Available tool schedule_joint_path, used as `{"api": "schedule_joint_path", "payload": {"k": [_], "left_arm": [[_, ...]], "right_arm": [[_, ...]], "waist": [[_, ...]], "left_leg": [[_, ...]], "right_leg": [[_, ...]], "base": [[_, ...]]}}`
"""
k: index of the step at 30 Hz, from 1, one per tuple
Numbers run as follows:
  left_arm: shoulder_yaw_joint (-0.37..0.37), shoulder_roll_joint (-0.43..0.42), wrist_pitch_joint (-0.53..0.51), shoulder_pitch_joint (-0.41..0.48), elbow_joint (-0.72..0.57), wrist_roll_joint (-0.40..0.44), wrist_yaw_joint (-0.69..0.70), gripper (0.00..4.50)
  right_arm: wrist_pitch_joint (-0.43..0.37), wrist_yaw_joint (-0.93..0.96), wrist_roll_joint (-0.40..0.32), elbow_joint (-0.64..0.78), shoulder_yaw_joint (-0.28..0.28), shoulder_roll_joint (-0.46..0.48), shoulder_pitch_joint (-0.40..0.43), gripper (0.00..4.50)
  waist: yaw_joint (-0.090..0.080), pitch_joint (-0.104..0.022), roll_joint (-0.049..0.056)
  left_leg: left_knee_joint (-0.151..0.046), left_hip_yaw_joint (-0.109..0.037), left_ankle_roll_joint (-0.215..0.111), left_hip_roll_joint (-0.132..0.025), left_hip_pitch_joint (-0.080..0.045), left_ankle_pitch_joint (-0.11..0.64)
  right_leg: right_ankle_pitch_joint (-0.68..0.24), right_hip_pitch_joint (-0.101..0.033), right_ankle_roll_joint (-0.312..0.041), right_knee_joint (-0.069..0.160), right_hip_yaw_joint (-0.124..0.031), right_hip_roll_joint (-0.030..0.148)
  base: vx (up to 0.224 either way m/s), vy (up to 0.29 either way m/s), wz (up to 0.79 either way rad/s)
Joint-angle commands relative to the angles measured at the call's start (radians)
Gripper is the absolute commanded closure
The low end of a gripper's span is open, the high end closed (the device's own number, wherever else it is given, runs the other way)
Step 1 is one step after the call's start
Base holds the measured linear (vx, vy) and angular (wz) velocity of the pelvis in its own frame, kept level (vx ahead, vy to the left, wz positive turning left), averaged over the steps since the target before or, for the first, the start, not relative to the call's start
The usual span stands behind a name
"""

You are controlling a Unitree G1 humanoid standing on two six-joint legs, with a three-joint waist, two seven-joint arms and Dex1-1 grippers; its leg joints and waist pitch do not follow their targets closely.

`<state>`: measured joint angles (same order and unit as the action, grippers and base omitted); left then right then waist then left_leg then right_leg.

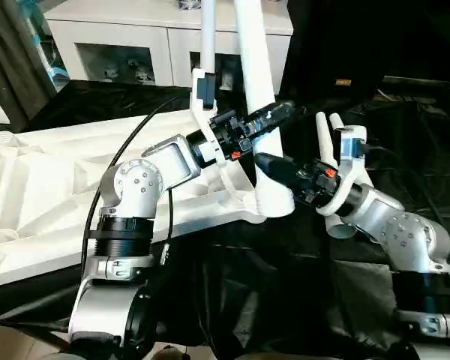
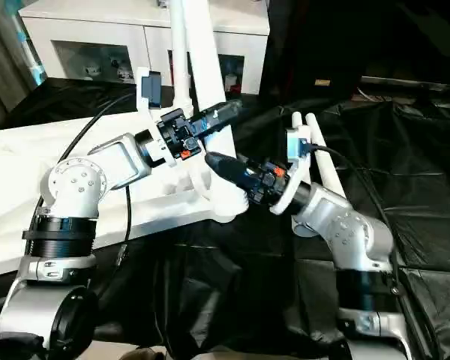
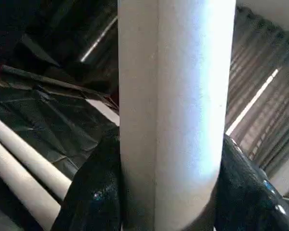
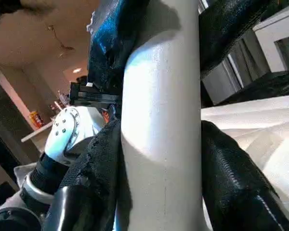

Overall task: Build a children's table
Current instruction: Pick table leg

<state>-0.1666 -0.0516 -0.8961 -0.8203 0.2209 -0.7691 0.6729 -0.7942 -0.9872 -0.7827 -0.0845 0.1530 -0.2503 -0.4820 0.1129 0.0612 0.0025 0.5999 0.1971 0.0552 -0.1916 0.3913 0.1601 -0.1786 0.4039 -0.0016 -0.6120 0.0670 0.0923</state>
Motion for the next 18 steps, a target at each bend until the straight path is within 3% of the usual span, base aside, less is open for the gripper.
{"api": "schedule_joint_path", "payload": {"k": [1, 2, 5, 8, 10, 12, 14, 18], "left_arm": [[-0.019, -0.019, 0.022, -0.035, -0.005, -0.001, 0.0, 2.57], [-0.004, -0.026, 0.033, -0.034, -0.005, 0.017, 0.0, 2.58], [0.032, -0.043, 0.053, -0.029, -0.016, 0.054, 0.004, 2.58], [0.066, -0.055, 0.058, -0.024, -0.039, 0.082, 0.003, 2.58], [0.074, -0.057, 0.058, -0.024, -0.054, 0.089, -0.002, 2.58], [0.079, -0.057, 0.058, -0.025, -0.069, 0.093, -0.014, 2.58], [0.089, -0.063, 0.057, -0.023, -0.084, 0.092, -0.011, 2.58], [0.123, -0.078, 0.052, -0.006, -0.116, 0.096, 0.014, 2.59]], "right_arm": [[-0.006, -0.02, 0.013, 0.018, -0.032, -0.014, 0.017, 2.62], [-0.028, -0.024, 0.0, 0.01, -0.03, -0.017, 0.012, 2.06], [-0.019, -0.005, 0.028, 0.013, -0.047, -0.031, -0.001, 1.86], [0.012, 0.041, 0.103, 0.006, -0.084, -0.051, -0.027, 1.49], [0.015, 0.062, 0.129, -0.006, -0.099, -0.059, -0.046, 1.46], [0.014, 0.086, 0.158, -0.023, -0.119, -0.066, -0.069, 1.46], [0.016, 0.102, 0.173, -0.036, -0.128, -0.062, -0.084, 1.46], [0.009, 0.109, 0.174, -0.048, -0.138, -0.052, -0.103, 1.64]], "waist": [[0.0, -0.076, 0.001], [0.001, -0.077, 0.003], [0.001, -0.077, 0.002], [0.0, -0.077, -0.002], [-0.002, -0.077, -0.002], [-0.001, -0.076, -0.01], [-0.001, -0.076, -0.005], [0.001, -0.077, -0.007]], "left_leg": [[-0.073, -0.021, -0.003, -0.031, -0.023, 0.209], [-0.073, -0.022, -0.002, -0.032, -0.023, 0.21], [-0.073, -0.023, -0.003, -0.032, -0.022, 0.203], [-0.073, -0.022, 0.006, -0.033, -0.023, 0.193], [-0.073, -0.021, 0.007, -0.033, -0.023, 0.186], [-0.072, -0.019, 0.005, -0.033, -0.023, 0.184], [-0.071, -0.019, 0.003, -0.033, -0.023, 0.186], [-0.07, -0.018, -0.004, -0.033, -0.024, 0.178]], "right_leg": [[-0.206, -0.051, -0.188, 0.076, -0.035, 0.049], [-0.208, -0.052, -0.187, 0.075, -0.035, 0.05], [-0.2, -0.053, -0.183, 0.076, -0.035, 0.049], [-0.2, -0.052, -0.175, 0.073, -0.037, 0.051], [-0.193, -0.051, -0.181, 0.072, -0.037, 0.05], [-0.193, -0.051, -0.186, 0.071, -0.038, 0.051], [-0.198, -0.051, -0.187, 0.07, -0.038, 0.051], [-0.188, -0.05, -0.187, 0.068, -0.039, 0.05]], "base": [[0.0, 0.0, 0.0], [0.0, 0.0, 0.0], [0.0, 0.0, 0.0], [0.0, 0.0, 0.0], [0.0, 0.0, 0.0], [0.0, 0.0, 0.0], [0.0, 0.0, 0.0], [0.0, 0.0, 0.0]]}}
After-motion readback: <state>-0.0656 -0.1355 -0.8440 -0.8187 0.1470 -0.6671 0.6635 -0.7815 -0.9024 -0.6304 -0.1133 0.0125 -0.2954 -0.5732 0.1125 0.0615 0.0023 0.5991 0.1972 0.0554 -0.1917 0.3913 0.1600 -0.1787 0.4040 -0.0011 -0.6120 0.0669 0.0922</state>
